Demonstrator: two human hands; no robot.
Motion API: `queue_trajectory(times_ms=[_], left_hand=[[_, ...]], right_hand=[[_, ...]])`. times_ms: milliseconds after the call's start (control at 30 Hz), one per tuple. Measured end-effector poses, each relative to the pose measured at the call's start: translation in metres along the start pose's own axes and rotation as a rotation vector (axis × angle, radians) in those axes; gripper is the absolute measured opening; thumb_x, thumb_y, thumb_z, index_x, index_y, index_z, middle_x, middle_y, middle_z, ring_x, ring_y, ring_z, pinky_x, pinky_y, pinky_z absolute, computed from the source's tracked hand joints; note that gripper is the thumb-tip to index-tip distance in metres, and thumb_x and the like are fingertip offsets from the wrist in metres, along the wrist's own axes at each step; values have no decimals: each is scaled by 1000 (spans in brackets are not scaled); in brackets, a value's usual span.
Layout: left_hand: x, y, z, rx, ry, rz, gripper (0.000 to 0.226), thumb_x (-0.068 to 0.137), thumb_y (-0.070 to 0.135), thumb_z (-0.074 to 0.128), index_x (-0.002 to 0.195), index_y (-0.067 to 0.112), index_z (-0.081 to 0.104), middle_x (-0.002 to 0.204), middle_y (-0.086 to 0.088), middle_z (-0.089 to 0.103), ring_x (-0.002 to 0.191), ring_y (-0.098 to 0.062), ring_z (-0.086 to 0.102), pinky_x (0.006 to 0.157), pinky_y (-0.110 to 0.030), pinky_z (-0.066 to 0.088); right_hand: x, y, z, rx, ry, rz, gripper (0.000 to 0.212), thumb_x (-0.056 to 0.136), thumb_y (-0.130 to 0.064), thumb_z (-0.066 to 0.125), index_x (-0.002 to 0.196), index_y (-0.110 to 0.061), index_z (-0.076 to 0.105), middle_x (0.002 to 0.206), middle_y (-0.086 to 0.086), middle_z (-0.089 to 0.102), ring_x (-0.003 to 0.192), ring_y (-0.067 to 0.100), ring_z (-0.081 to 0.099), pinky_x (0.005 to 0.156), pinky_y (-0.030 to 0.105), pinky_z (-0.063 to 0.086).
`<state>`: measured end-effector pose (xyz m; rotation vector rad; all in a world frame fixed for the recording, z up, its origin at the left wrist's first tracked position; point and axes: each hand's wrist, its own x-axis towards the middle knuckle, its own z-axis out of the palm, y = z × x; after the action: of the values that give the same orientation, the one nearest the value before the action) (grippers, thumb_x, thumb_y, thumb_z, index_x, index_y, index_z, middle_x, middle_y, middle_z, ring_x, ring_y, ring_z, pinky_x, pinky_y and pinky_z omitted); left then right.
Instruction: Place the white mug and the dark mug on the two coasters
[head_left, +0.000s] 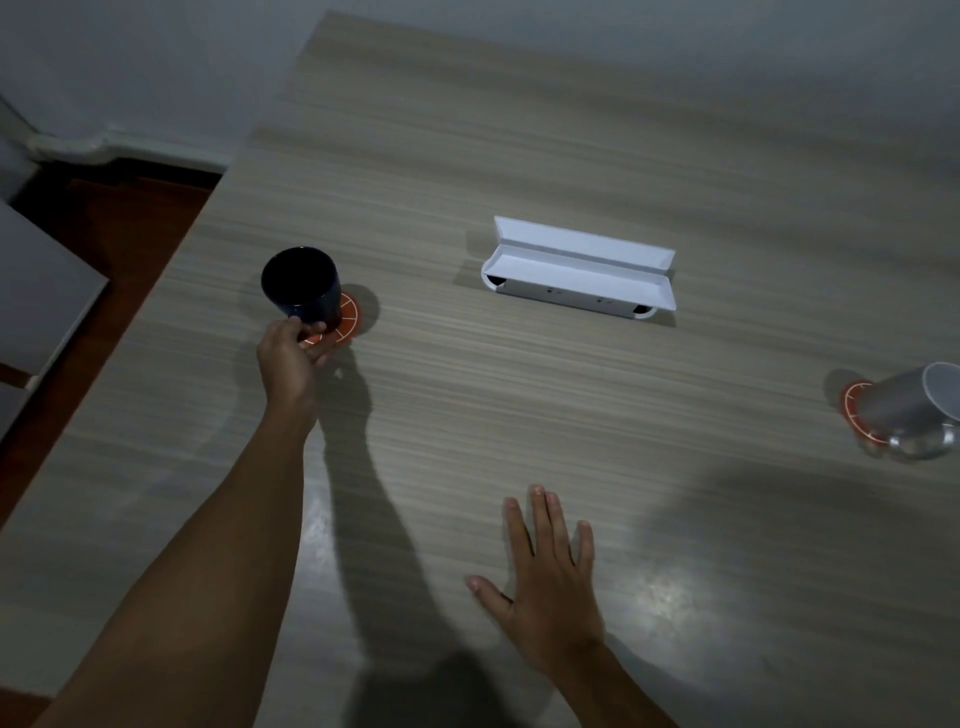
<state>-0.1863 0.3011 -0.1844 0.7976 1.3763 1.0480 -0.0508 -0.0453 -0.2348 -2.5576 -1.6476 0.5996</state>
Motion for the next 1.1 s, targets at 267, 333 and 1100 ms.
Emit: queue_trajectory(times_ms=[267, 333, 1100], left_hand=[[-51, -4, -26, -26, -65, 56, 36, 94, 17, 55, 127, 16, 40, 114, -10, 64, 96, -31, 72, 86, -42, 59], [-68, -18, -35, 23, -24, 63, 39, 92, 22, 59, 127, 24, 43, 117, -5, 63, 103, -29, 70, 94, -48, 55], [-352, -190, 94, 1507, -922, 689, 79, 95, 61, 28, 156, 21, 0, 165, 2, -10, 151, -25, -14, 119, -59, -9]], right_hand=[[0, 3, -6, 52, -52, -23, 94, 87, -83, 24, 160, -29, 4, 169, 4, -12, 154, 22, -17, 119, 59, -7], [1, 6, -11, 79, -82, -44, 93, 87, -82, 25, 159, -32, -5, 165, -2, -23, 152, 17, -26, 120, 55, -12], [-105, 206, -41, 201, -4, 241, 77, 95, -68, 28, 158, -37, -5, 163, -12, -22, 153, 16, -20, 123, 48, -8]])
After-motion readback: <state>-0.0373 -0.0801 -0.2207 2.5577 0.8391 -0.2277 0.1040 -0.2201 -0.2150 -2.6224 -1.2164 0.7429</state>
